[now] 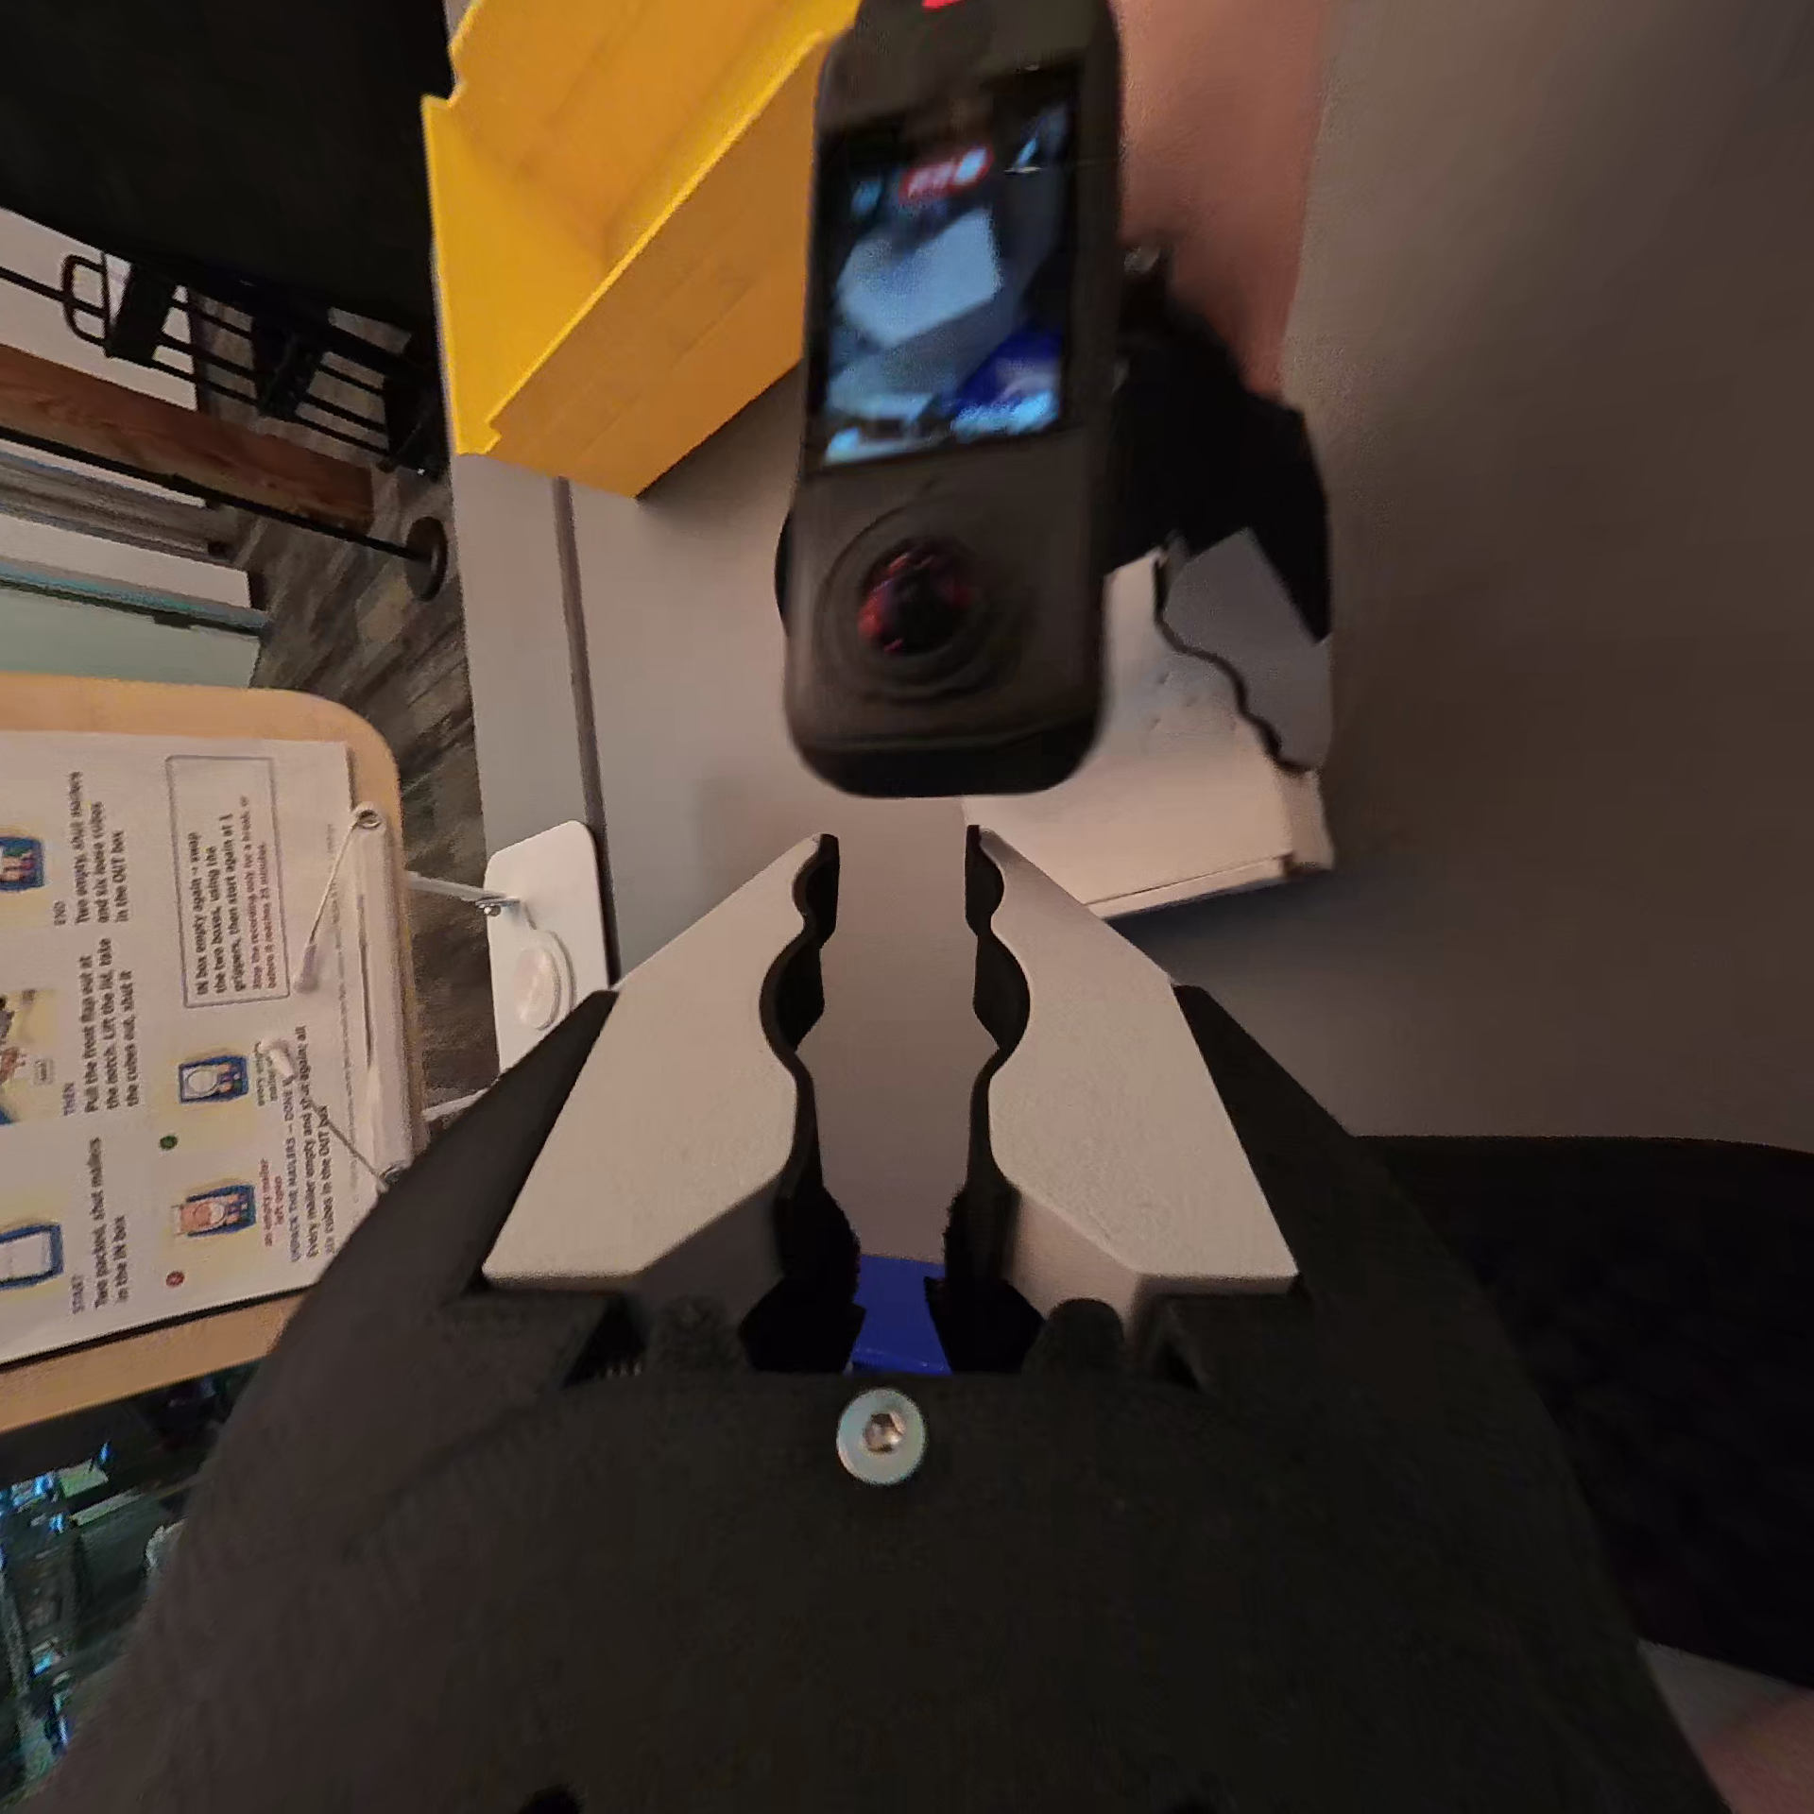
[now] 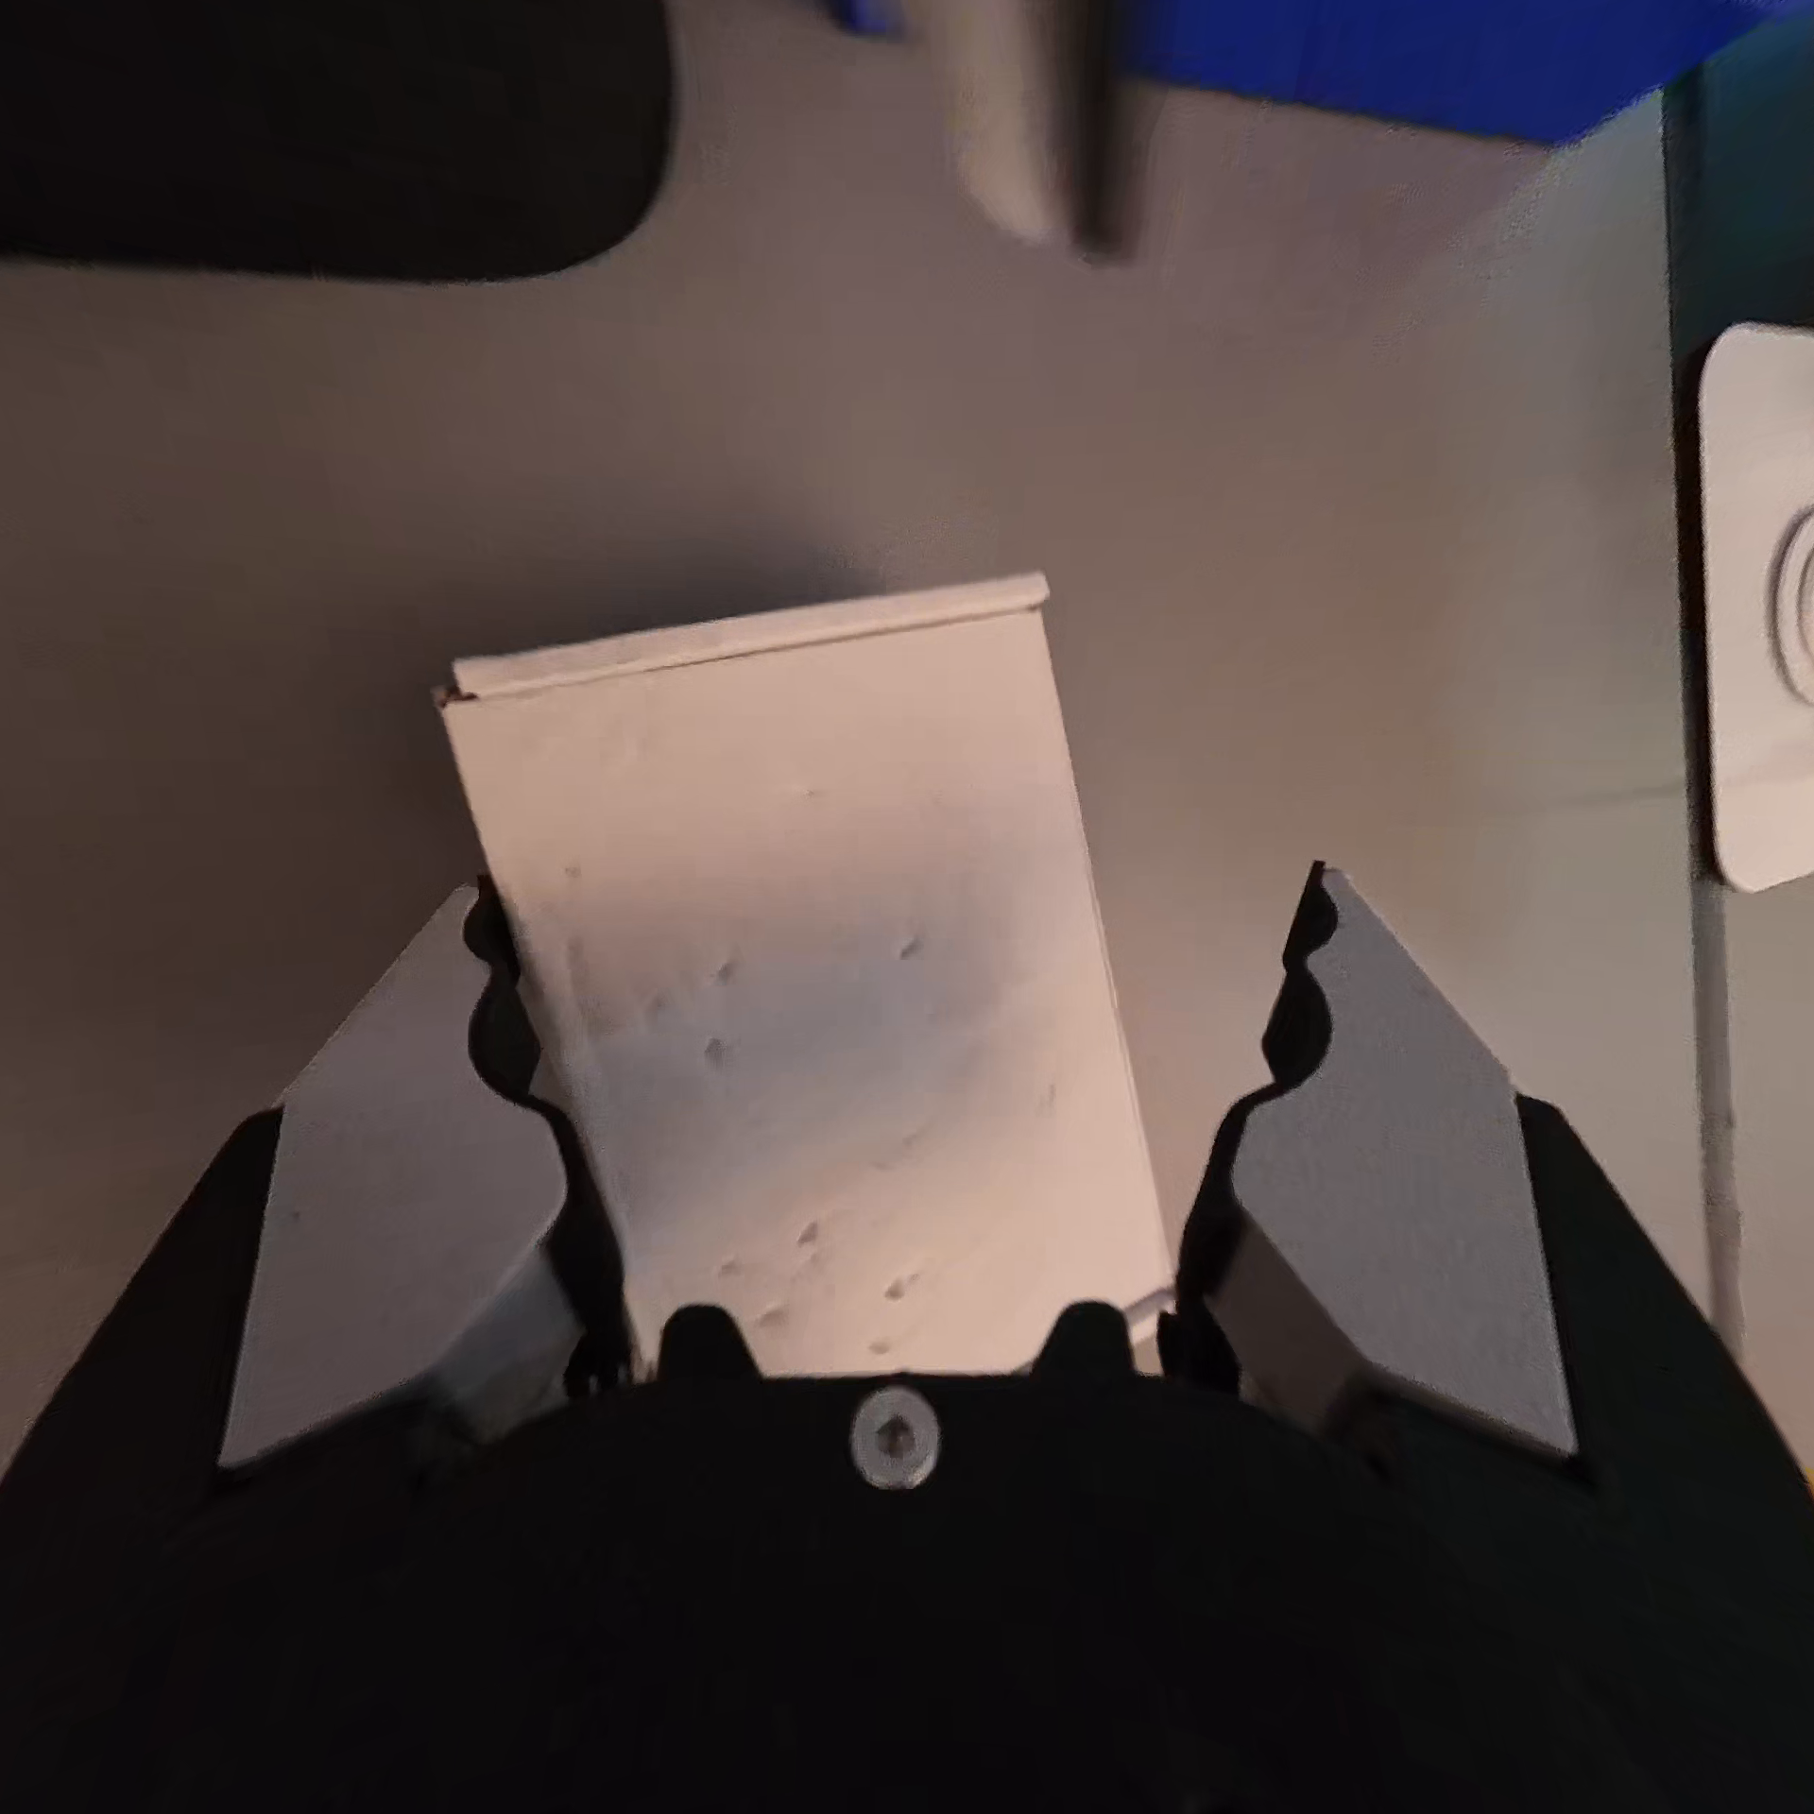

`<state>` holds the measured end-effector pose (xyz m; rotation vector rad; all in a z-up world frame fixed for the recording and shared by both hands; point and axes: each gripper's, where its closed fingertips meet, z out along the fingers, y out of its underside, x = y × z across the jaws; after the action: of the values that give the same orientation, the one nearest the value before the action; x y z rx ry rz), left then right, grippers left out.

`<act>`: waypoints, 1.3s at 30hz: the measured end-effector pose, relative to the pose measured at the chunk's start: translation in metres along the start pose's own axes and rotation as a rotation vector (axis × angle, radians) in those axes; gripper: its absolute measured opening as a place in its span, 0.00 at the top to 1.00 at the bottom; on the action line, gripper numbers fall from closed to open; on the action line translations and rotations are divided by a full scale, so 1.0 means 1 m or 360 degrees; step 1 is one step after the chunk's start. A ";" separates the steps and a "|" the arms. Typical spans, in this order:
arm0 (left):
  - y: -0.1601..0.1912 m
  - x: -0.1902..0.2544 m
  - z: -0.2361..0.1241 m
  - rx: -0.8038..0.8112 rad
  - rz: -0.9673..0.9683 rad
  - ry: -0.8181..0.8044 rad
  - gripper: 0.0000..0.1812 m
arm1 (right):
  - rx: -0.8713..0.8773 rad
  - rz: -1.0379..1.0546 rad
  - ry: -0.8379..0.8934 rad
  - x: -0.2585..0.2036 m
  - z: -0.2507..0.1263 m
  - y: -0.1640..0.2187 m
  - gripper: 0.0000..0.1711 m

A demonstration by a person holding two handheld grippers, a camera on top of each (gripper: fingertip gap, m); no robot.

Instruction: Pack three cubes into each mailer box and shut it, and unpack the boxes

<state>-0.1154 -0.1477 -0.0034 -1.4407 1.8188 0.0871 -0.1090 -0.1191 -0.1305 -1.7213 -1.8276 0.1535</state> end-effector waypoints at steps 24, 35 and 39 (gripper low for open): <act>0.035 -0.042 -0.062 0.0151 -0.0243 -0.0280 0.87 | -0.0507 0.0297 -0.0456 0.007 0.009 0.041 0.25; 0.029 -0.041 -0.071 0.0187 -0.0194 -0.0329 0.88 | -0.0668 0.0272 -0.0413 0.007 0.012 0.053 0.24; 0.028 -0.041 -0.072 0.0193 -0.0187 -0.0336 0.88 | -0.0615 0.0348 -0.0444 0.011 0.004 0.048 0.24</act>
<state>-0.1765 -0.1417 0.0596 -1.3945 1.5400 0.0659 -0.0690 -0.1004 -0.1525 -2.2679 -1.9560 0.1413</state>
